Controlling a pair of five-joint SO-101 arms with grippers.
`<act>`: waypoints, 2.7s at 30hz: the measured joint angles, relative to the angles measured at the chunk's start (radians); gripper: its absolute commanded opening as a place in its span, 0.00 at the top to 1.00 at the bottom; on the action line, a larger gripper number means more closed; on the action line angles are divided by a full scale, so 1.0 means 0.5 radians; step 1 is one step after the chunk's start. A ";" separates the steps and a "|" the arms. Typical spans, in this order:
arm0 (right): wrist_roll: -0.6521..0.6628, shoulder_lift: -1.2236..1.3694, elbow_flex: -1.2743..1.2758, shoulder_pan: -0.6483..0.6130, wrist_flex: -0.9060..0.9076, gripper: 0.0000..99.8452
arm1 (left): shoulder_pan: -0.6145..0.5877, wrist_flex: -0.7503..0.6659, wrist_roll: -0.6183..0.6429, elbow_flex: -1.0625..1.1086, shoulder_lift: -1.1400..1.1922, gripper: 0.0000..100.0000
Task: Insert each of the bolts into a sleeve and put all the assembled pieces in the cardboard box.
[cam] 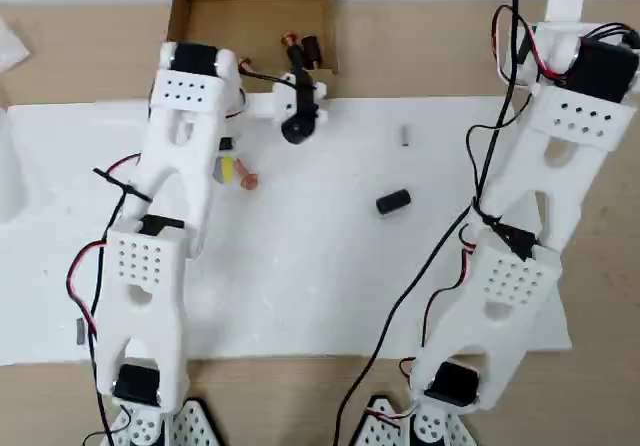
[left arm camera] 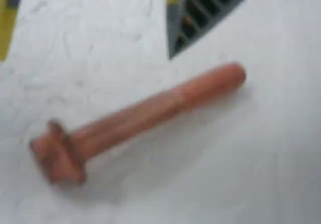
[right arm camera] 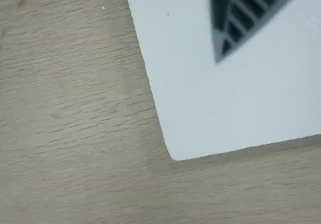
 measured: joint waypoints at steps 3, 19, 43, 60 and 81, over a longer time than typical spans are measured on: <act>0.000 0.000 0.037 0.000 0.000 0.60 | 0.058 0.000 -0.015 0.000 0.040 0.78; 0.000 0.000 0.068 0.000 0.000 0.60 | 0.123 -0.089 -0.040 0.000 0.292 0.99; 0.000 0.000 0.068 -0.049 0.000 0.60 | 0.052 0.000 2.071 -0.580 0.178 0.76; 0.000 0.000 0.068 -0.049 0.000 0.60 | -0.077 -0.236 2.746 -0.608 0.626 0.94; 0.000 0.000 0.068 -0.049 0.000 0.60 | -0.120 -0.012 2.274 -0.752 0.620 0.99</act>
